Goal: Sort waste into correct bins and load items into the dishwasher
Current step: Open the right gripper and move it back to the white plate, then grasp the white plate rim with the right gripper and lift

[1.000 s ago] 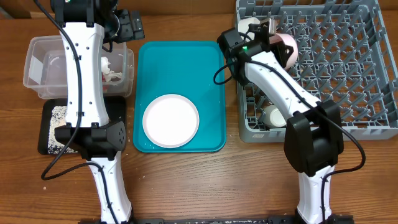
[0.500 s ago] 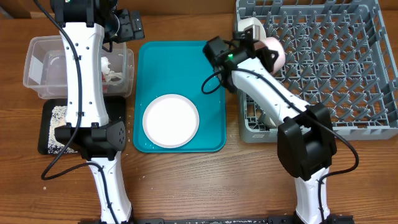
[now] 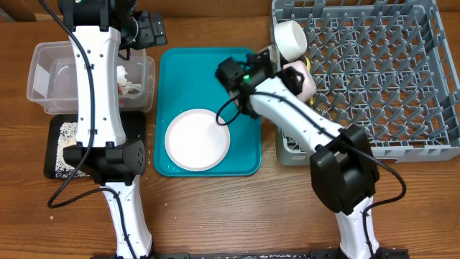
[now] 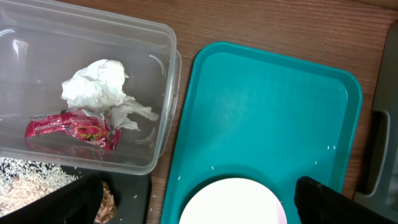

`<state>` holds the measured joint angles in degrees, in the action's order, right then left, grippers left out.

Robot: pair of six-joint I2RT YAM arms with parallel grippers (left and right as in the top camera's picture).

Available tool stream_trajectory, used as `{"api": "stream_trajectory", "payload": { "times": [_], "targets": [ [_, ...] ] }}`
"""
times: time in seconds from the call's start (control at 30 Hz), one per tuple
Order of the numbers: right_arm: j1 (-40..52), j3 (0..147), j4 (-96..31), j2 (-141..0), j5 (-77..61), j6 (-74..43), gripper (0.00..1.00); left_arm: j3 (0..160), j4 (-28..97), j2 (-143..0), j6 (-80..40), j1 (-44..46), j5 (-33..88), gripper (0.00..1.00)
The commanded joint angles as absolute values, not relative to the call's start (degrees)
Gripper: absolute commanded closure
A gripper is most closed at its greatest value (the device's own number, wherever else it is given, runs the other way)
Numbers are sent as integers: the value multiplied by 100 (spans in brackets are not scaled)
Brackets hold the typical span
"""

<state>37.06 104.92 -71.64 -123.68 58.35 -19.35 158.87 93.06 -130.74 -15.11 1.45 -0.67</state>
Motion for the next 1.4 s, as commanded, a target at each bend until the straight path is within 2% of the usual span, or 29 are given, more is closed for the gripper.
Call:
{"api": "stream_trajectory", "payload": {
  "times": [0.0,0.17,0.37,0.5,0.8,1.0,1.17,1.23,1.37],
  "targets": [
    [3844,10973,-7308,-12385,5682,-1973,25,15871,9292,-13019,-1544,119,-19,0],
    [3900,12040,-7922,-12383,4716,-1973,25,15871,9295,-13019,-1544,119,-19,0],
    [3811,12746,-8219,-12385,805,-1966,28,15871,9295,-13019,-1546,119,-19,0],
    [3795,12248,-7813,-12433,-478,-1970,33,15871,9295,-13019,-1546,119,-19,0],
    [3940,10385,-6346,-12433,-661,-2550,48,15871,9295,-13019,-1544,119,-19,0],
    [3935,9441,-5498,-12433,-659,-2884,51,15871,9295,-13019,-1546,121,-19,0],
    [3938,9094,-5103,-12433,-862,-2882,58,15871,9295,-13019,-1544,119,-19,0],
    [3938,9015,-5000,-12433,-1044,-2884,66,15871,9295,-13019,-1546,119,-19,0],
    [3938,9006,-4971,-12433,-1214,-3011,90,15871,9295,-13019,-1544,115,-19,0]
  ]
}}
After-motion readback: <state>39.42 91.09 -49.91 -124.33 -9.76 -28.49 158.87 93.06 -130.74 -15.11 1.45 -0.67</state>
